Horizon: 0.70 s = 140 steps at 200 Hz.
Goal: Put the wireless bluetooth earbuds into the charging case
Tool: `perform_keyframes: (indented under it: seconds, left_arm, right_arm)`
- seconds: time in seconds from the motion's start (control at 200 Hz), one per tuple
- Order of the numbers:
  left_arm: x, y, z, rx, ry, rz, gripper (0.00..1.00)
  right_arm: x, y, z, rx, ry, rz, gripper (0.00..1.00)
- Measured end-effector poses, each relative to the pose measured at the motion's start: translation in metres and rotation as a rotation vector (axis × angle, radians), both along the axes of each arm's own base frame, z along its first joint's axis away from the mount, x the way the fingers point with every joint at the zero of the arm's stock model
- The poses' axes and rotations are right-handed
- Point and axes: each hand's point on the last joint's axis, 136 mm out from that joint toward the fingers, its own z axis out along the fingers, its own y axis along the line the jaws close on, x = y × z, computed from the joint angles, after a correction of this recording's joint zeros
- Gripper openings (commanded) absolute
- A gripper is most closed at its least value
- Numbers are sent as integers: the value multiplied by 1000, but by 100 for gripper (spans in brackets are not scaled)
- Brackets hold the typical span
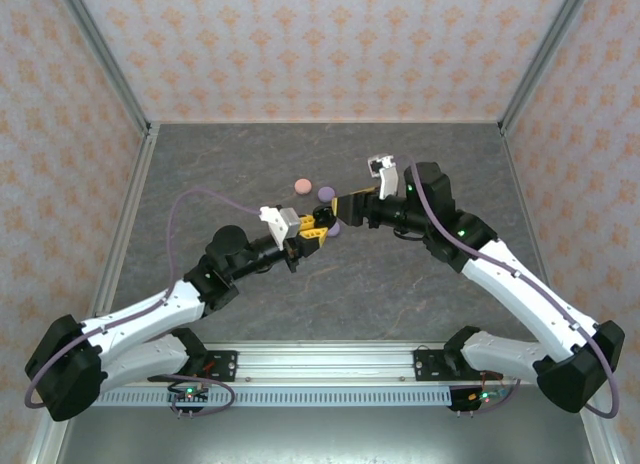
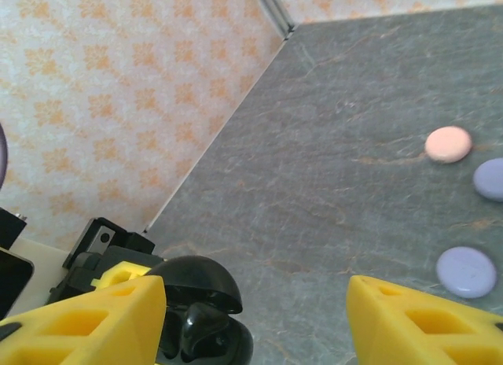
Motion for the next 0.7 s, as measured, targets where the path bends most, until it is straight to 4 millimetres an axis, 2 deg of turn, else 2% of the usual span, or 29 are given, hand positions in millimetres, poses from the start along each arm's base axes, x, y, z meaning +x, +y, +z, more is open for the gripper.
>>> perform_keyframes:
  seconds: [0.255, 0.445, 0.701]
  left_arm:
    - [-4, 0, 5, -12, -14, -16, 0]
    - [-5, 0, -1, -3, -4, -18, 0]
    - [-5, 1, -3, 0, -1, -17, 0]
  right_arm:
    - [-4, 7, -6, 8, 39, 42, 58]
    - [-4, 8, -11, -2, 55, 46, 53]
    - [-8, 10, -13, 2, 71, 74, 52]
